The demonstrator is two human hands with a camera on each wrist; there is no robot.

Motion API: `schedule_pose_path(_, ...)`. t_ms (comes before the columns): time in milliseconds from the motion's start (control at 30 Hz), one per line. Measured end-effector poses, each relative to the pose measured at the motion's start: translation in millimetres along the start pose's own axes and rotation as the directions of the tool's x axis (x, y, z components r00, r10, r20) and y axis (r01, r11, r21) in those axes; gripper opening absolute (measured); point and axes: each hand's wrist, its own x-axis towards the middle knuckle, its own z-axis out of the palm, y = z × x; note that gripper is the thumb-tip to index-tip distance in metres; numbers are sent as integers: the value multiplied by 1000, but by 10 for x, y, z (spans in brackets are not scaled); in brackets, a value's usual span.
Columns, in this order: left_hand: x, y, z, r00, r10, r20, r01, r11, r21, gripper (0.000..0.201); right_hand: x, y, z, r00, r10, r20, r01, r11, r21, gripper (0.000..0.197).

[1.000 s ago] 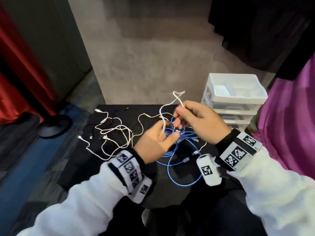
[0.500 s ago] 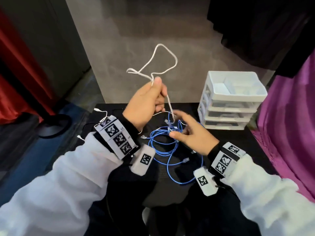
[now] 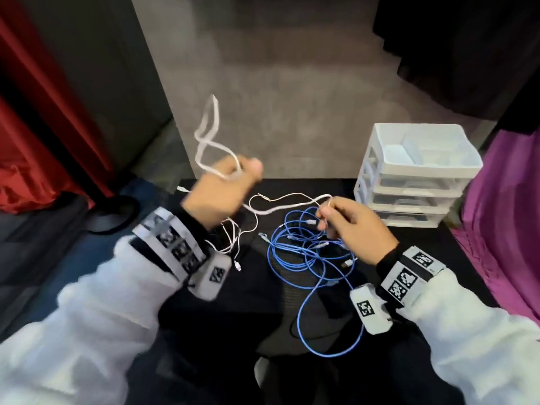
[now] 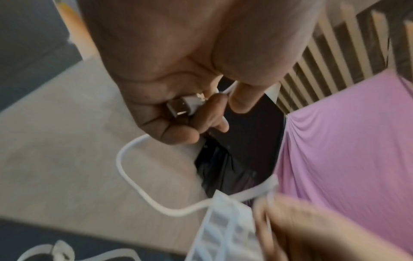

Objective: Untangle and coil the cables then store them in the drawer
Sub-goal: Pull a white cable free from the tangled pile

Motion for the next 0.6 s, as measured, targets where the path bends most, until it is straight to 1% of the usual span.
schedule_pose_path(33,-137,-60,201,998,-29,62,31,999,-27,29,1,-125,40,999,-34,18,33,998,49,23)
schedule_pose_path(67,-283,-99,392,990,-52,132,65,993,-97,26,2,-245,89,997,-68,30,65,993,96,22)
schedule_pose_path(100,-400,-156,574,978,-57,203,92,982,-164,27,-3,-334,126,996,-90,30,85,988,128,21)
schedule_pose_path(133,-487,-217,708,969,-40,244,85,981,-176,29,-6,-409,164,994,-103,29,98,984,146,22)
schedule_pose_path(167,-529,-288,800,964,-21,265,61,987,-146,30,-7,-456,193,994,-104,24,99,983,157,22)
schedule_pose_path(233,-506,-420,839,952,-24,305,52,995,-84,17,-29,-503,207,996,-87,14,83,982,168,23)
schedule_pose_path(267,-472,-474,808,951,-37,307,50,998,-35,15,-47,-479,199,998,-69,11,66,985,162,22)
schedule_pose_path(333,-383,-528,684,962,-75,263,49,994,101,24,-85,-363,175,1000,-14,5,14,996,83,19)
schedule_pose_path(400,-235,-566,437,972,-95,213,30,958,287,33,-133,-199,130,999,38,29,-39,999,25,16)
schedule_pose_path(467,-20,-571,125,983,-92,159,6,881,473,39,-191,-63,88,993,95,67,-97,995,24,15)
schedule_pose_path(500,90,-551,-28,987,-86,138,-6,828,561,40,-214,5,67,990,119,77,-120,993,10,15)
schedule_pose_path(533,209,-561,-160,989,-85,120,-12,767,641,38,-236,72,48,988,136,78,-135,991,-18,16)
schedule_pose_path(567,328,-600,-272,990,-100,105,-2,713,701,33,-255,144,31,986,147,75,-143,988,-54,17)
schedule_pose_path(600,440,-706,-344,984,-149,102,24,668,743,28,-274,211,16,987,147,67,-141,985,-99,18)
